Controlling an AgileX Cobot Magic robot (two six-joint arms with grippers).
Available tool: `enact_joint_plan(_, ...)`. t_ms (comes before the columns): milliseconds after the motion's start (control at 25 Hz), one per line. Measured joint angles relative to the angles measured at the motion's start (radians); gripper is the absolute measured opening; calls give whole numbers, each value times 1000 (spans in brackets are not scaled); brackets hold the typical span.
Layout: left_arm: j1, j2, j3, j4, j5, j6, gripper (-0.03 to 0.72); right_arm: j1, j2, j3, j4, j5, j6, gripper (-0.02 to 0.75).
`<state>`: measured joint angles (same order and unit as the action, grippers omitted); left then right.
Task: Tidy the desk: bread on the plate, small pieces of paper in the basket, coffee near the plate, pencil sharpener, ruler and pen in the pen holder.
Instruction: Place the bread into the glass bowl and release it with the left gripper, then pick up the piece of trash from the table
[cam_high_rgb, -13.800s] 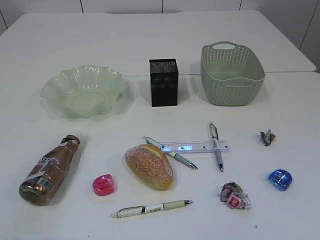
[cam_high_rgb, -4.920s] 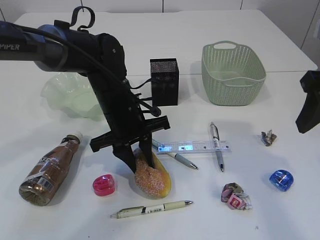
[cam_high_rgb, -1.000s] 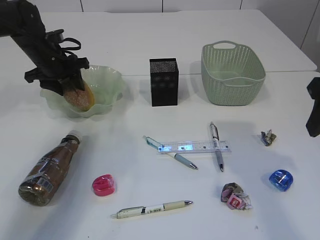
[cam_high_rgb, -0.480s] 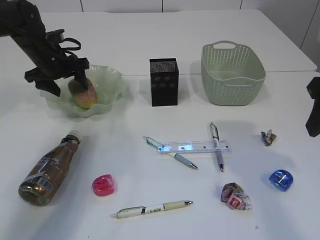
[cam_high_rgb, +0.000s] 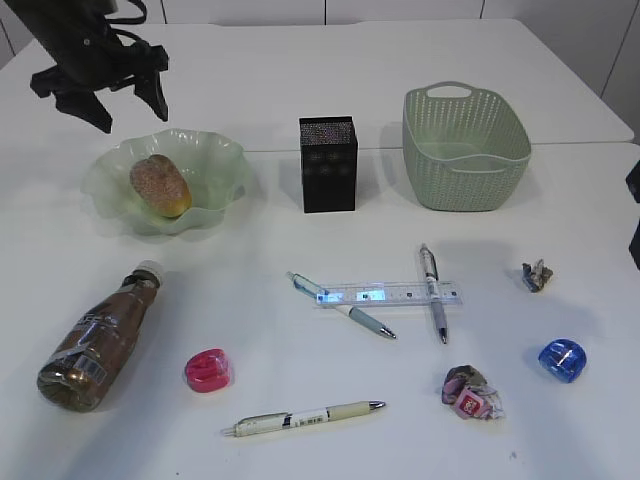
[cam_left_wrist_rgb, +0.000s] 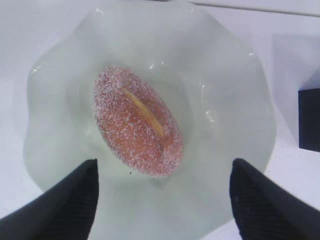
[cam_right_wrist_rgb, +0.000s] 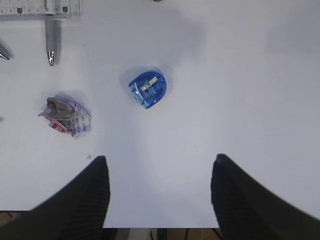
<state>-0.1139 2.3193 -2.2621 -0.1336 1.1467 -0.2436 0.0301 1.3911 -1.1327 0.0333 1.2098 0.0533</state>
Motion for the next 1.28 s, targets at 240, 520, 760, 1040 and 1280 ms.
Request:
enact_joint_plan(240, 0, -23, -96, 3, 89, 21, 555, 0, 0, 0, -6, -12, 0, 501)
enact_joint_plan(520, 0, -117, -96, -7, 101, 102, 540, 0, 0, 0, -8, -17, 0, 501)
enact_joint_plan(760, 0, -273, -30, -5, 103, 156, 529, 0, 13, 0, -8, -49, 0, 501)
enact_joint_plan(1040, 0, -479, 198, 18, 107, 163, 528, 0, 120, -2, -8, -143, 0, 501)
enact_joint_plan(1280, 0, -636, 368, 30, 111, 165, 527, 0, 232, -77, -8, -185, 13, 501)
